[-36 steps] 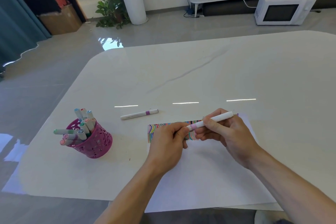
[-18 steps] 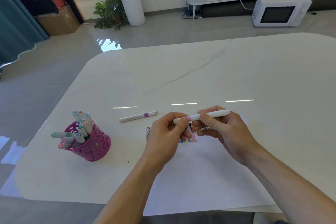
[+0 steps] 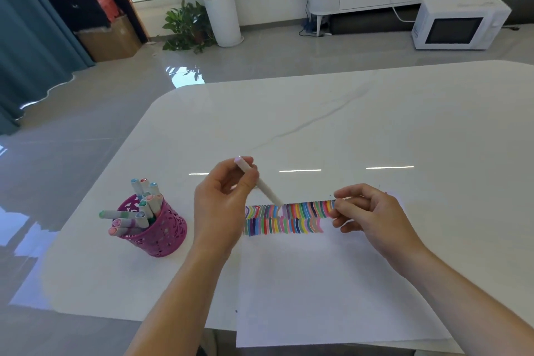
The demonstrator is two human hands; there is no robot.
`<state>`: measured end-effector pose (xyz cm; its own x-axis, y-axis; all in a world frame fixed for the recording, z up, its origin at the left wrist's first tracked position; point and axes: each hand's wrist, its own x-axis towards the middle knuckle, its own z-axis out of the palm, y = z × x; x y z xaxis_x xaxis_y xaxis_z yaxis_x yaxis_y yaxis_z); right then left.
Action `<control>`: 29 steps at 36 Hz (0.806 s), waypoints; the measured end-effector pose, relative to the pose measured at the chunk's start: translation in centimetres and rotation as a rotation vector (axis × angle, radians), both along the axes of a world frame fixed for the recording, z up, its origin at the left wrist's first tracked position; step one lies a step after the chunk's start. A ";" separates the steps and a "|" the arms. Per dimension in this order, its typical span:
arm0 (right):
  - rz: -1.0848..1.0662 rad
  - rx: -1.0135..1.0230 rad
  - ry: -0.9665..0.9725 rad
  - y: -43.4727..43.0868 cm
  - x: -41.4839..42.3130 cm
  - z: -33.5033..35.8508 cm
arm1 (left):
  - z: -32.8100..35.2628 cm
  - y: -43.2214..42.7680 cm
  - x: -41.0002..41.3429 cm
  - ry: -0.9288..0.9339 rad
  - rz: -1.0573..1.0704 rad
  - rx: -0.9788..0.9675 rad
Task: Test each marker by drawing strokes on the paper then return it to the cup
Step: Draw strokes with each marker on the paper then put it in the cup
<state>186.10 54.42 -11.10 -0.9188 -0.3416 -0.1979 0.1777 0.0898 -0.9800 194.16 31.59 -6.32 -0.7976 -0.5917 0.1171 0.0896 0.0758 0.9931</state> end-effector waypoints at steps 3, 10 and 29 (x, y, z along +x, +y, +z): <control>0.011 0.050 0.021 0.0 -0.1 -0.2 | 0.4 -0.9 0.6 0.025 0.130 -0.438; 0.046 0.127 0.060 -0.2 0.0 -0.5 | 1.5 -3.9 2.2 0.194 0.318 -0.909; 0.094 0.220 0.070 -0.4 0.5 -0.9 | 1.4 -7.4 4.5 -0.094 0.487 -0.934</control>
